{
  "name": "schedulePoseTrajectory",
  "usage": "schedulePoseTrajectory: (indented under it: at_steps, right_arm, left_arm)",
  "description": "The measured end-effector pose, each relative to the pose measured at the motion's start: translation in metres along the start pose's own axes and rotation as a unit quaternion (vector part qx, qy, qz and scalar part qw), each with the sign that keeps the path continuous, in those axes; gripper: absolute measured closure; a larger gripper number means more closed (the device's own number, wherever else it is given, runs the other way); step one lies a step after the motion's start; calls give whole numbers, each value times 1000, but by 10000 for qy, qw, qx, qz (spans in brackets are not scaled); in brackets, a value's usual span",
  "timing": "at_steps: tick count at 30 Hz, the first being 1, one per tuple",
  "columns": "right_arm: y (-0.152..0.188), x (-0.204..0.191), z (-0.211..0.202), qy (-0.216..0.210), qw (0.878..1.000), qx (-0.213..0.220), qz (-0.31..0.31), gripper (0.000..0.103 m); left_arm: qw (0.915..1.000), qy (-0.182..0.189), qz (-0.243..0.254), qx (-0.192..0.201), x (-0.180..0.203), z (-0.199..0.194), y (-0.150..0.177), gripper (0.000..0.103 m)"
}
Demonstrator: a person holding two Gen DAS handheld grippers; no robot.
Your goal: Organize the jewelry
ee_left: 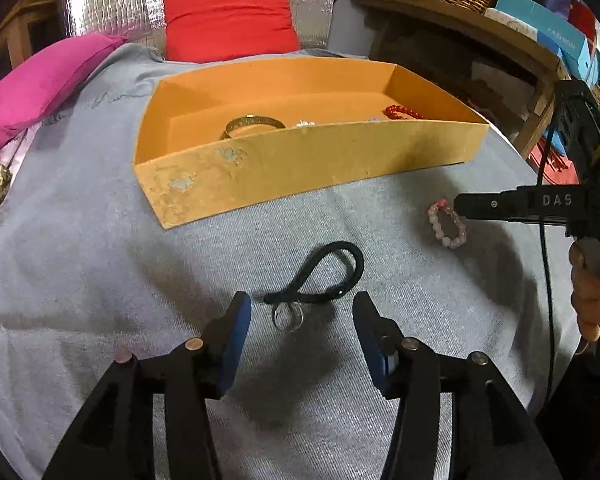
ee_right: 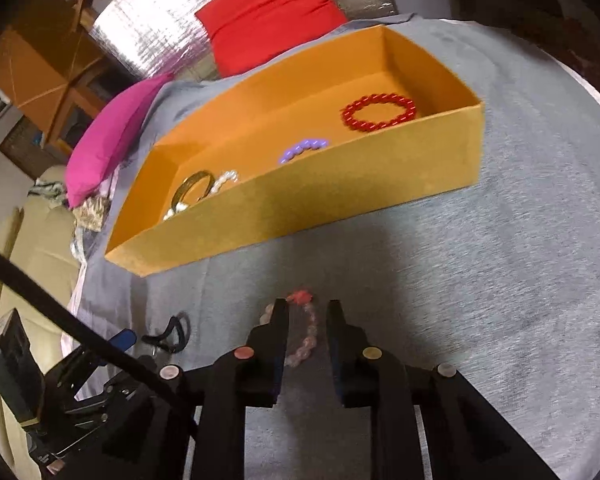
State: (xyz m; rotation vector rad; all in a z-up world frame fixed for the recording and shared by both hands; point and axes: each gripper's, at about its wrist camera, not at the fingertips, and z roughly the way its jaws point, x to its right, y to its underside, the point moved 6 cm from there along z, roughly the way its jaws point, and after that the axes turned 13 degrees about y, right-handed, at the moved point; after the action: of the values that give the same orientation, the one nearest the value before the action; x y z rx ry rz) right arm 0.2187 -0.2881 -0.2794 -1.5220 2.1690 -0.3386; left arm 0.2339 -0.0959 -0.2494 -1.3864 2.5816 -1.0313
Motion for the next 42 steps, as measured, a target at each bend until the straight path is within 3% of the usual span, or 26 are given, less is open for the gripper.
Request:
schedulePoseTrajectory:
  at_steps: [10,15,24,32,42]
  right_arm:
    - [10,-8,13,384,9986,-62,-348,81]
    - [10,-7,10,717,9954,143,-615,91]
    - [2,28,0,945,9949,244,-238,91]
    - [3,25,4,973,9950,99,-218,90]
    - [2,24,9,931,9955,70,-160,89]
  left_arm:
    - [9999,26,5,-144,4,10,0,44]
    - [9998,64,-37,-173,5,19,-2,44]
    - [9997,236,-71,-71,14,27,-9,45]
    - [9989,394,-201,-144,13,35,-9,46]
    - [9982,549,-211,-118,17,39,-8,31]
